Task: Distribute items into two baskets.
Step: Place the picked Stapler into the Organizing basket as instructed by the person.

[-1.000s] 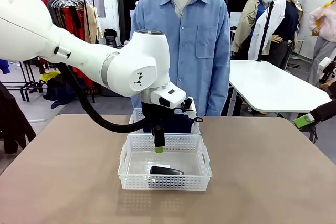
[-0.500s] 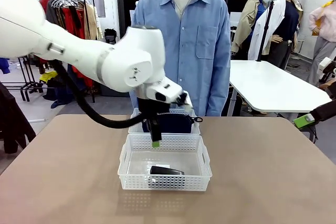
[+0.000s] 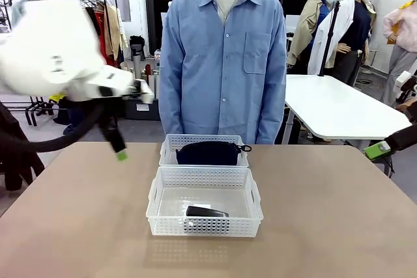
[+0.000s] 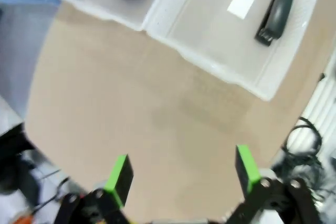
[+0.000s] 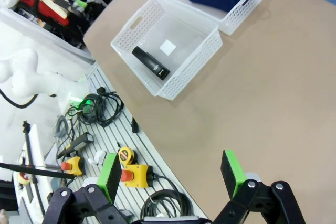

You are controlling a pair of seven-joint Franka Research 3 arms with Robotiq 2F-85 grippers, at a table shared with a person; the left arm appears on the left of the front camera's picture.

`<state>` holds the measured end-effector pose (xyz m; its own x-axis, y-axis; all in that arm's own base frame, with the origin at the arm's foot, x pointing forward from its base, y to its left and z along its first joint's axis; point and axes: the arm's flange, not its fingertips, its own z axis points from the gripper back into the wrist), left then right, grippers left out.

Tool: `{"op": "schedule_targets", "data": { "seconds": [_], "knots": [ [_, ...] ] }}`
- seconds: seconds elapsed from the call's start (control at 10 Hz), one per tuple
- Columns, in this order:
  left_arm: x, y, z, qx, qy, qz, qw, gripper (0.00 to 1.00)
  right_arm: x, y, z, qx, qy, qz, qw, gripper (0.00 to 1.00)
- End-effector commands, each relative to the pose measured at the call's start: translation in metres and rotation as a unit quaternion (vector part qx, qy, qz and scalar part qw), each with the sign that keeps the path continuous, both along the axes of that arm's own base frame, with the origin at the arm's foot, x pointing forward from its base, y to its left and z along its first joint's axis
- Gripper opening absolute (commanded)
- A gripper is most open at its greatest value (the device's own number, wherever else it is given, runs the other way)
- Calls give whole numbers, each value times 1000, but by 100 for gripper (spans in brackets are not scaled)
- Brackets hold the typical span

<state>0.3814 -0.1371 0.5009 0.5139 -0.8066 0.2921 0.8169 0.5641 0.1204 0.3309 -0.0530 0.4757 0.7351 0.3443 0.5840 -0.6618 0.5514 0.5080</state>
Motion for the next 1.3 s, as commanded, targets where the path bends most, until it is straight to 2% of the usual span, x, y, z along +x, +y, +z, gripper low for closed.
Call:
{"op": "schedule_targets", "data": {
  "seconds": [0.0, 0.1, 0.2, 0.4, 0.6, 0.9, 1.2],
  "knots": [
    [-40, 56, -5, -92, -47, 32, 994, 100, 1, 1, 2, -3, -1, -1, 1000, 100],
    [-51, 86, -5, -138, -60, 73, 986, 100, 1, 1, 2, -3, -1, -1, 1000, 100],
    [-55, 107, -7, -149, -58, 101, 982, 100, 1, 1, 2, -3, -1, -1, 1000, 100],
    [-52, 136, 1, -174, -60, 144, 972, 100, 1, 1, 2, -3, -1, -1, 1000, 100],
    [-40, 158, 7, -177, -38, 200, 963, 100, 1, 1, 2, -3, -1, -1, 1000, 100],
    [-40, 187, 6, -214, -46, 207, 953, 100, 1, 1, 2, -3, -1, -1, 1000, 100],
    [-43, 182, 11, -230, -54, 171, 956, 100, 1, 1, 2, -3, -1, -1, 1000, 100]
  ]
}}
